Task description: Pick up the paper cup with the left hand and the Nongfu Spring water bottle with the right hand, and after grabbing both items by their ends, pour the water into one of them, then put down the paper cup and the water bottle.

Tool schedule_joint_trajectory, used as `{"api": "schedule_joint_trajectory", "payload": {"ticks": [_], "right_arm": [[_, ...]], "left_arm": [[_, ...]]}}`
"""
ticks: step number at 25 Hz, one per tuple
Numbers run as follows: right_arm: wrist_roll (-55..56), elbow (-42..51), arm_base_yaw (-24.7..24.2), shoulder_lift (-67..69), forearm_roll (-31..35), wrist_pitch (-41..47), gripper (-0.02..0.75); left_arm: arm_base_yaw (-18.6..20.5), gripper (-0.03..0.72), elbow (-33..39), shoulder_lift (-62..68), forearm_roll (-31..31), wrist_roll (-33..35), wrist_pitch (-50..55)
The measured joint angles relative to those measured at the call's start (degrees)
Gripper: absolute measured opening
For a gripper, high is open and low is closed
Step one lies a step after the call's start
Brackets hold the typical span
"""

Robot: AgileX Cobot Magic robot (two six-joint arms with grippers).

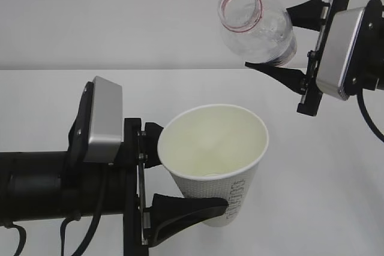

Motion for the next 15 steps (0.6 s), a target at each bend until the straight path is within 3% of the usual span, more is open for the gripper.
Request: {"api": "schedule_joint_trajectory", "payload": {"ticks": [15], "right_arm": [[-10.7,0.0,0.0,0.0,4.8,0.0,0.503]], "left_arm": [[0.0,0.536,-0.3,0.0,0.9,0.0,-0.4]]}}
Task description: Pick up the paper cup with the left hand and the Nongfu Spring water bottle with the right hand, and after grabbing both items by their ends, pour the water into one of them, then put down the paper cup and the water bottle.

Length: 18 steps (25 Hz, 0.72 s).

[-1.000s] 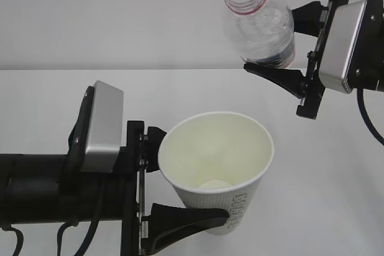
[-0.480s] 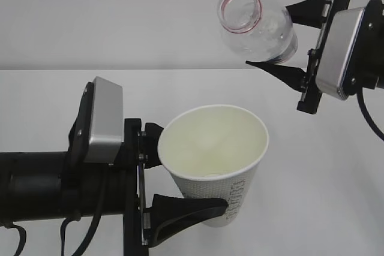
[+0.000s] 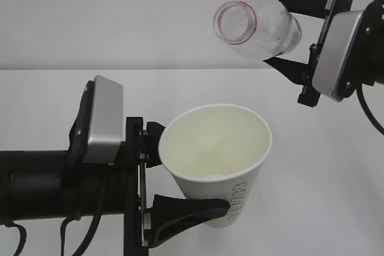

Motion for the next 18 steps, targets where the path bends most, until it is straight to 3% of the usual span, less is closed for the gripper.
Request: {"api": "schedule_joint_trajectory", "payload": {"ticks": [11,18], "right_arm": [[-2.9,0.0,0.0,0.0,1.5,4.2,0.503],[-3.1,0.0,0.0,-1.6,1.6,7.7,0.503]], "left_arm": [[0.0,0.536,0.0,0.0,1.3,0.0,0.4],[0.0,0.536,0.0,0.0,-3.1,0.0,2.7]]}}
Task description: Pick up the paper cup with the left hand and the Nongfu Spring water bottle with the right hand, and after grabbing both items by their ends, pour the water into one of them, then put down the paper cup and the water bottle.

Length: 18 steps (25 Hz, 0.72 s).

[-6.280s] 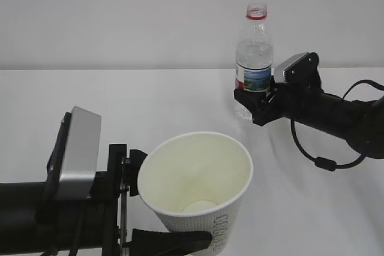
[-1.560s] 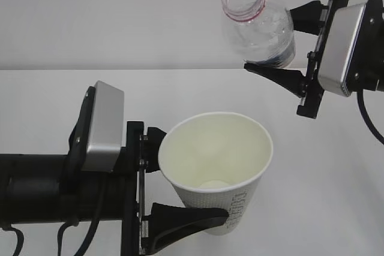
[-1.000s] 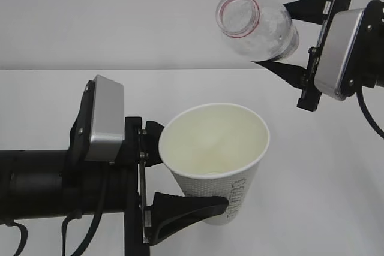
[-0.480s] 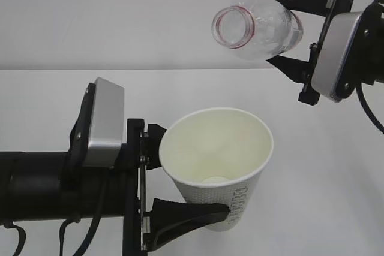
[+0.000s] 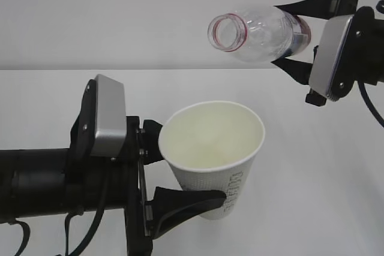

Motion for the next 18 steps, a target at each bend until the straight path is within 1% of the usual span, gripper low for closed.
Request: {"api": "schedule_joint_trajectory", "payload": {"ticks": [3,4,7,12,18], "right_arm": [[0.0,0.0,0.0,-1.5,0.0,0.2,0.503],[-0.1,0.0,0.0,-1.9,0.0,0.3,0.52],[-0.1,0.0,0.0,-3.1,0.0,1.4,0.505],[-0.2,0.0,0.0,-4.3,0.0,2.6,0.504],[-1.3,0.0,0.0,-4.4,0.0,4.9,0.503]], "left_arm": [[0.0,0.536,-0.2,0.0,-2.5,0.9,0.1],[0.0,0.536,-0.3,0.0,-3.2,1.1,0.2],[0.0,0.536,-1.5,0.0,-4.9,1.4,0.3],[0.0,0.536,-4.0,0.1,-5.2,1.5,2.9],[0.0,0.536,-4.1,0.4,-5.3,1.5,3.0]]}}
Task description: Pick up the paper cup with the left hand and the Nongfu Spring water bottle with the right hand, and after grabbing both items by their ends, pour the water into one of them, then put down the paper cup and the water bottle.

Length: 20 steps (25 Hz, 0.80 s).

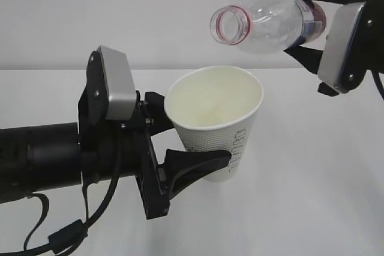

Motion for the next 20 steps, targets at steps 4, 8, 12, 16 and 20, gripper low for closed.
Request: {"api": "schedule_joint_trajectory", "payload": {"ticks": [4,8,12,16,20], "right_arm": [[-1.8,0.0,0.0,0.0,0.2,0.7,0.503],[-3.3,0.0,0.0,0.0,0.4,0.8,0.503],[-4.5,0.0,0.0,0.0,1.4,0.9,0.503],[-6.0,0.0,0.0,0.0,2.3,1.1,0.503],[-7.1,0.0,0.0,0.0,2.8,1.1,0.503]], "left_arm": [[0.0,0.536,0.0,0.0,0.0,0.0,0.1],[0.0,0.536,0.0,0.0,0.0,0.0,0.4],[0.0,0.536,0.0,0.0,0.0,0.0,2.0],[0.0,0.536,0.0,0.0,0.5,-0.4,2.9],[0.0,0.536,0.0,0.0,1.0,-0.5,2.9]]}}
